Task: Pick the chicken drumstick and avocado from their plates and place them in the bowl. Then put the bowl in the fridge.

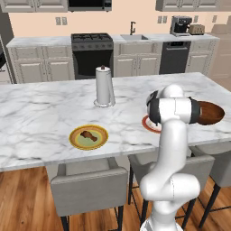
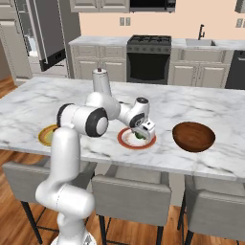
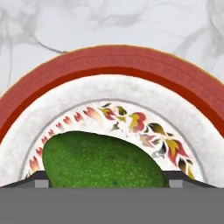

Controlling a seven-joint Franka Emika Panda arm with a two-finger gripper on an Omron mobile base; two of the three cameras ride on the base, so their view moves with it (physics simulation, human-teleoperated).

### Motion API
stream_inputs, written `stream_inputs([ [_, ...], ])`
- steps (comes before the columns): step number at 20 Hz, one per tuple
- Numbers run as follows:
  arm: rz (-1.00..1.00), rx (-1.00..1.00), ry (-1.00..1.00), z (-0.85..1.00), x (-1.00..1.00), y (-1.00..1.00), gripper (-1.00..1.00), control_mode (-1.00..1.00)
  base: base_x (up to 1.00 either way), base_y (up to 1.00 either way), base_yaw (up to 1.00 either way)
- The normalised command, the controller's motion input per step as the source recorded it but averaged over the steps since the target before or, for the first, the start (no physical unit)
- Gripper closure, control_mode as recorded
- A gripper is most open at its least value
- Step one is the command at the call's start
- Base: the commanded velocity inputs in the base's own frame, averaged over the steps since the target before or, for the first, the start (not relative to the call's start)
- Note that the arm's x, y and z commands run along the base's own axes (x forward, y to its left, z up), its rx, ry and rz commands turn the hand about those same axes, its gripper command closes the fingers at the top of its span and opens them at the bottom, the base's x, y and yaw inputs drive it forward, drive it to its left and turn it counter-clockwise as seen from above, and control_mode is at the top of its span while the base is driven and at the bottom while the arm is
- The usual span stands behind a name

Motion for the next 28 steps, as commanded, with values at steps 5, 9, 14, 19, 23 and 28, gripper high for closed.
stream_inputs([
  [5,0.18,0.01,0.00,0.60,-0.22,0.00,1.00,-1.00,0.00,0.00,0.00],
  [9,0.12,0.00,0.06,0.62,-0.25,0.00,1.00,-1.00,0.00,0.00,0.00],
  [14,0.01,-0.09,0.03,0.45,-0.25,-0.14,1.00,-1.00,0.00,0.00,0.00],
  [19,0.00,-0.10,0.07,0.29,-0.13,-0.43,1.00,-1.00,0.00,0.00,0.00],
  [23,0.00,-0.06,0.03,0.13,-0.05,-0.60,1.00,-1.00,0.00,0.00,0.00],
  [28,0.00,0.00,0.00,0.13,-0.02,-0.67,1.00,-1.00,0.00,0.00,0.00],
])
